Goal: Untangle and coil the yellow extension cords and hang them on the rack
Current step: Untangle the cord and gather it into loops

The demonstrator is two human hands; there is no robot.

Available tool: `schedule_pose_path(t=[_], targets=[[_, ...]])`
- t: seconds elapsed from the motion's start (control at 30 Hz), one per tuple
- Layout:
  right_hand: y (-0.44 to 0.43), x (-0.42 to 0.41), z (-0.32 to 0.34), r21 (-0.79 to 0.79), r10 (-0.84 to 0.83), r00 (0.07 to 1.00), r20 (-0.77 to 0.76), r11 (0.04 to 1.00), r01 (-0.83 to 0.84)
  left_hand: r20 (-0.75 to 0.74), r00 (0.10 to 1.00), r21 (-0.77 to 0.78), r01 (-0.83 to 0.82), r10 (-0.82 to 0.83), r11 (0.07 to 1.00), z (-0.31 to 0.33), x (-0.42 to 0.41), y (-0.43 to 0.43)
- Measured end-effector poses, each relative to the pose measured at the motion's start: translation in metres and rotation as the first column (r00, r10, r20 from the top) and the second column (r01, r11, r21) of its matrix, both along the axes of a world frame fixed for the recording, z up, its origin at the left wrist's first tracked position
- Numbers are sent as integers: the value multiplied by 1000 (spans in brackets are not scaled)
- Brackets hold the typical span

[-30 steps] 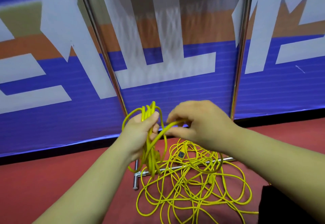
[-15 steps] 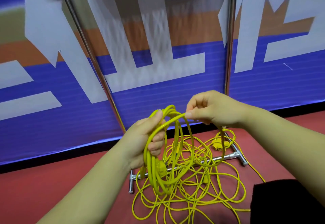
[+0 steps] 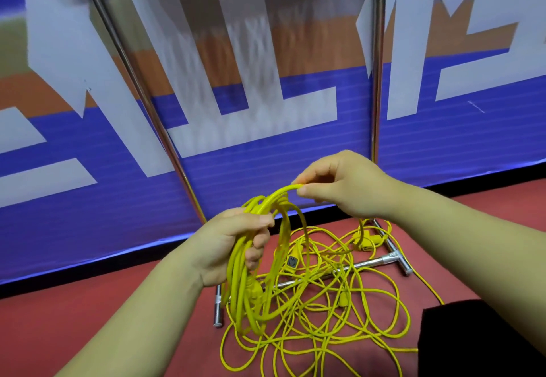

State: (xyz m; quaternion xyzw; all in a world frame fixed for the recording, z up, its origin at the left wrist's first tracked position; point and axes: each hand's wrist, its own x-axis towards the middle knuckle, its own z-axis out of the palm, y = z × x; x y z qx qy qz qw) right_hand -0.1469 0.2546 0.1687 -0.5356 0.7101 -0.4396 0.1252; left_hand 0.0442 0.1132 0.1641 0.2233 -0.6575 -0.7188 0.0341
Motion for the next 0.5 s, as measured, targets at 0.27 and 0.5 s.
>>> schedule_pose_path(t=[0.27,0.5], targets=[[-10,5,-4,-48,26,1000,-10,999,-26,65,990,197,110,-125,974,5,1,3],[-5,-21,-23,148,104,955,276,978,-149,-87,995,224,-32,53,974,26,8,-15]])
